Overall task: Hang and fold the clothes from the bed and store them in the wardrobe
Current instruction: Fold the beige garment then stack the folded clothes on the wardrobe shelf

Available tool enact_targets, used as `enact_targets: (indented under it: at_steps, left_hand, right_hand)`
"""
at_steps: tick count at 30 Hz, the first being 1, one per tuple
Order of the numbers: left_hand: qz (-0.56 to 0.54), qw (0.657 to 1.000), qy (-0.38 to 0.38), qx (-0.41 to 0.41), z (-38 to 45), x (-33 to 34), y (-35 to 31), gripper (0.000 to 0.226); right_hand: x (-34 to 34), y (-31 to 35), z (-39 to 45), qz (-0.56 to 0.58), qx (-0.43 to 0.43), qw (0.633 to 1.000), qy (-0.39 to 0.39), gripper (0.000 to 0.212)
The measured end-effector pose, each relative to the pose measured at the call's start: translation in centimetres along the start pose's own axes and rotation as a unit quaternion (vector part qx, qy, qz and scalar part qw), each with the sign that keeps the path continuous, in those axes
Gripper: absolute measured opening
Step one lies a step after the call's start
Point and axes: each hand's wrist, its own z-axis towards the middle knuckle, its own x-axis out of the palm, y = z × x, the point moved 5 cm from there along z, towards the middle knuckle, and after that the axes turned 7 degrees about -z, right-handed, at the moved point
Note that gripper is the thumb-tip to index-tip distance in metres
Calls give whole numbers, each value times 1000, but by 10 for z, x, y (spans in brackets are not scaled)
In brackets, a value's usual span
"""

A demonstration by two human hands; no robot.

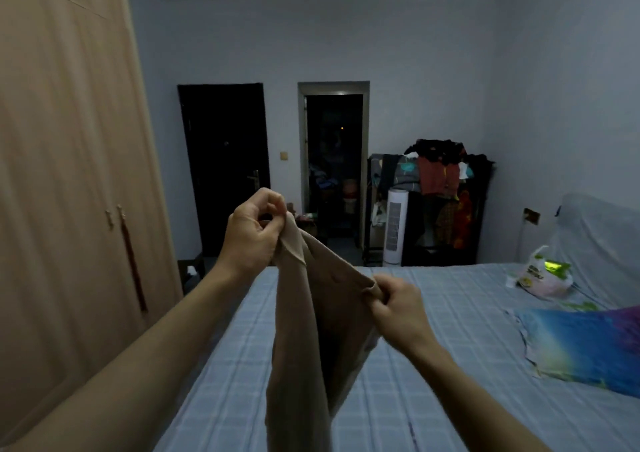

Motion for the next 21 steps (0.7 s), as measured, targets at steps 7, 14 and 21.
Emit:
enact_targets:
  at_steps: [7, 14, 21]
  left_hand:
    - [52, 994, 81, -45, -8, -61, 14, 16]
    - [43, 963, 252, -86, -44, -57, 12, 36]
    - [-7, 937, 330, -119, -74, -54, 39, 12]
  right_hand:
    - [-30, 50, 35, 46, -44, 997, -37, 21]
    - [-34, 69, 23, 43, -61, 997, -29, 14]
    - [-39, 51, -10, 11, -54, 993, 100, 18]
